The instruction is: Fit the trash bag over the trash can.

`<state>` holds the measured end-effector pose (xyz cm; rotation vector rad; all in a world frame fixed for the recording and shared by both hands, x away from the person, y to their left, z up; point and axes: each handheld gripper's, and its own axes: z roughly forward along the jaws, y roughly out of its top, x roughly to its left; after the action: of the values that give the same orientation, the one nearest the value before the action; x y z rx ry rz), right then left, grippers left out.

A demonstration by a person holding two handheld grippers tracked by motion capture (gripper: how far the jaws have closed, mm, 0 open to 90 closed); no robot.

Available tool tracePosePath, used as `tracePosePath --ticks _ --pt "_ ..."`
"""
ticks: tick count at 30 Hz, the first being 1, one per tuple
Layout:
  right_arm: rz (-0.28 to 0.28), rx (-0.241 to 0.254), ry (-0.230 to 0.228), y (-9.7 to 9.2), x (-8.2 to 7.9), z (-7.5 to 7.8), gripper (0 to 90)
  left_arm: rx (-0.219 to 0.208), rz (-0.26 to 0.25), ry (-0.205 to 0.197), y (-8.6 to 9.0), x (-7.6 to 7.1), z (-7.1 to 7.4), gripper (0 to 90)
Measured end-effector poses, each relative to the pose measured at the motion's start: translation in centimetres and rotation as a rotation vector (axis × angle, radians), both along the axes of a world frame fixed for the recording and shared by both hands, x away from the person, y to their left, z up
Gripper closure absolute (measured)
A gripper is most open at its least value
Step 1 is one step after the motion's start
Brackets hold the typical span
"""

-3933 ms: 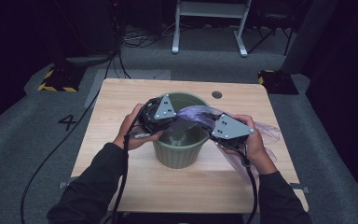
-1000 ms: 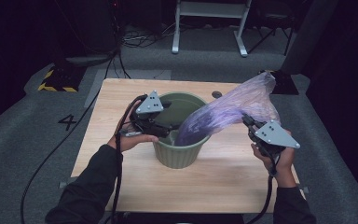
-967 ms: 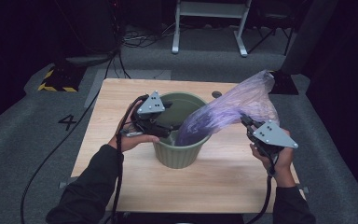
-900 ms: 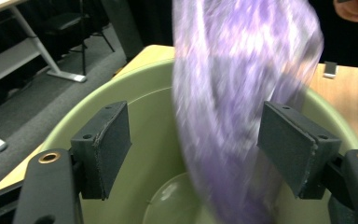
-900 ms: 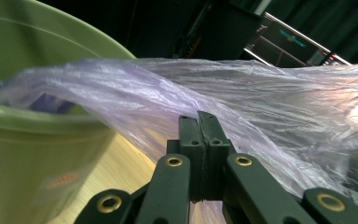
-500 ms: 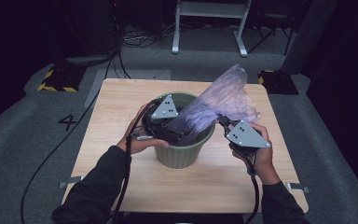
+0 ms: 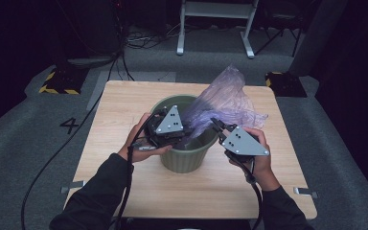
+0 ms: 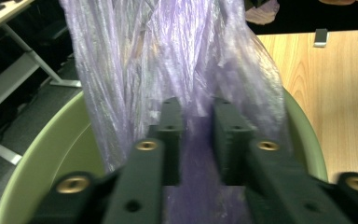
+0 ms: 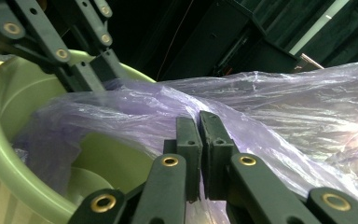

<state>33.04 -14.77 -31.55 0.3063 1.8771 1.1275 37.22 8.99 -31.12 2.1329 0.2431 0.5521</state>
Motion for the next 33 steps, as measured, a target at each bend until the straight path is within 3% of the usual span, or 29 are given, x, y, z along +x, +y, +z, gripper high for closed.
tracePosePath --ticks 3,7,8,10,14,16,18,23,29,30,31,33 --pt "0.006 0.001 -0.002 0.1 -0.1 0.0 84.9 -0.002 0.006 -0.002 0.4 0.0 -0.1 84.1" --pt "0.013 0.022 0.000 -0.2 -0.3 0.1 69.5 -0.017 0.003 -0.001 0.8 0.0 -0.3 88.5" --pt "0.014 0.039 0.007 -0.5 -0.4 0.1 61.6 -0.020 0.003 0.000 0.9 0.0 -0.4 88.7" --pt "0.008 0.045 0.011 -0.7 -0.4 0.1 58.0 -0.026 0.001 0.002 1.0 -0.1 -0.5 88.8" --pt "0.002 0.075 0.039 -2.1 -0.5 0.1 44.1 -0.035 0.001 0.001 1.5 -0.2 -0.7 88.9" --pt "-0.007 0.117 0.075 -3.4 -0.4 -0.1 36.5 -0.038 0.004 0.001 1.7 -0.2 -0.8 88.9" --pt "-0.022 0.129 0.080 -3.9 -0.3 -0.2 35.1 -0.043 0.009 0.001 1.9 -0.2 -0.9 88.9" --pt "-0.056 0.217 0.115 -6.7 -0.1 -0.1 29.7 -0.055 0.011 -0.001 2.3 -0.3 -0.9 89.0" --pt "-0.088 0.270 0.143 -8.2 0.2 0.0 25.6 -0.067 0.010 -0.003 2.8 -0.6 -1.0 89.0" --pt "-0.080 0.304 0.175 -9.0 0.6 0.0 24.2 -0.067 0.008 0.000 2.9 -0.6 -1.1 88.9" --pt "-0.080 0.304 0.175 -9.0 0.6 0.0 24.2 -0.065 0.010 -0.002 2.9 -0.6 -1.2 88.9" --pt "-0.076 0.337 0.219 -9.7 1.2 0.0 23.2 -0.065 0.013 0.004 3.0 -0.5 -1.3 88.9"
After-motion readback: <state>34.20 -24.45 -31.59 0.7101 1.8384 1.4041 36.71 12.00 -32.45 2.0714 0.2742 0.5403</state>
